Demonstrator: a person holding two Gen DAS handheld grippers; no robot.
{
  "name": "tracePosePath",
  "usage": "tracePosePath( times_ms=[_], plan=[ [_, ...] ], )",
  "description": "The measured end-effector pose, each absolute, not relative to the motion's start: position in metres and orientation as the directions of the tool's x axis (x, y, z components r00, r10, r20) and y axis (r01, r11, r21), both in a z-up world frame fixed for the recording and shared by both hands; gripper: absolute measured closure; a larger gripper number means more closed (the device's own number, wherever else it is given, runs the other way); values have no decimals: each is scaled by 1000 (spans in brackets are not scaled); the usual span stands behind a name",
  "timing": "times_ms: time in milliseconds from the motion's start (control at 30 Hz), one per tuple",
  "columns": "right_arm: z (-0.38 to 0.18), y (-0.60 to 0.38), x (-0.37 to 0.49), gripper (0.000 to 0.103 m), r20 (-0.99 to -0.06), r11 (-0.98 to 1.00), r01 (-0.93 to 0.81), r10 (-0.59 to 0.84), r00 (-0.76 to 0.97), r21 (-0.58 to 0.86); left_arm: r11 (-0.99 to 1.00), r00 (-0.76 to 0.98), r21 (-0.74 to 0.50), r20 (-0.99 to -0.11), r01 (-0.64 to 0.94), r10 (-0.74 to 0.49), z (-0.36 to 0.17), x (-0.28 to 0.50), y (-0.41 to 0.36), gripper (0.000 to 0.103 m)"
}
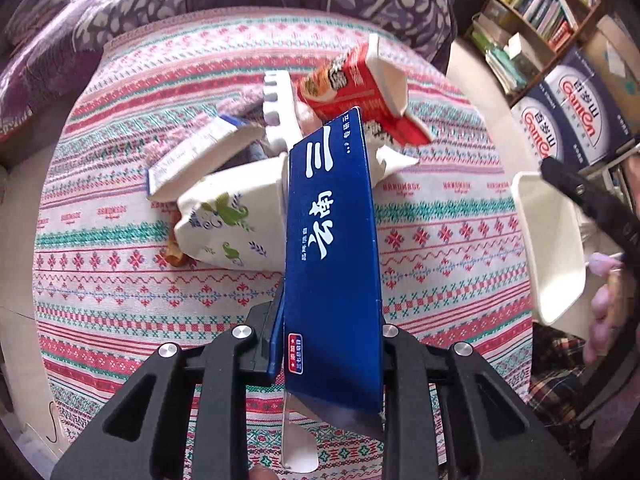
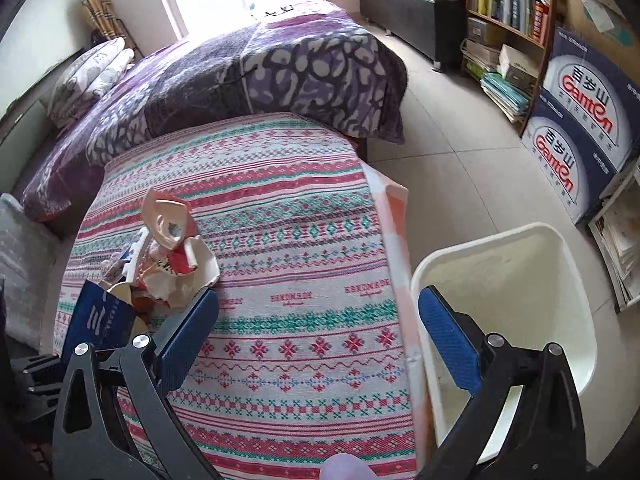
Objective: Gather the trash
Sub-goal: 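Grasp the blue box with the left gripper while the right grasps the beige cup, then carry both items to the bin and open the right gripper over it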
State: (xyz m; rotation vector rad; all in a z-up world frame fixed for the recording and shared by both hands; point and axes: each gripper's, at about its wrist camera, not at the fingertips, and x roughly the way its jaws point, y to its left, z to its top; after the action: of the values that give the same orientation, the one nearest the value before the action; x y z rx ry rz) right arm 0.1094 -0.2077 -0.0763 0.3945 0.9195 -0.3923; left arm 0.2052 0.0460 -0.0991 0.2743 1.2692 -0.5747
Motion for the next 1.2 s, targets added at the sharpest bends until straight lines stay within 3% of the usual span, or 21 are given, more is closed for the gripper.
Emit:
tracePosePath(
  times_ms=[333,700,800,867,1200],
  plan=[
    [-82,-159,195,7,-799,942,259,17,601,215,908,353,-186,-877,376,-326,-38,216,69,78],
    [-110,-148,250,9,-813,925,223,133,567,307,915,368,-222,-863,337,-345,-33,223,78,77],
    [-116,-147,256,33,-823,918,234,147,548,319,917,365,-221,-867,331,-340,-36,224,77,76],
    [-120,-148,258,64,-837,917,241,151,526,317,920,367,-220,-867,325,-336,-36,225,78,76],
    [-80,-146,237,68,-765,922,241,86,638,304,951,491,-162,-826,263,-277,-24,223,80,76]
  ],
)
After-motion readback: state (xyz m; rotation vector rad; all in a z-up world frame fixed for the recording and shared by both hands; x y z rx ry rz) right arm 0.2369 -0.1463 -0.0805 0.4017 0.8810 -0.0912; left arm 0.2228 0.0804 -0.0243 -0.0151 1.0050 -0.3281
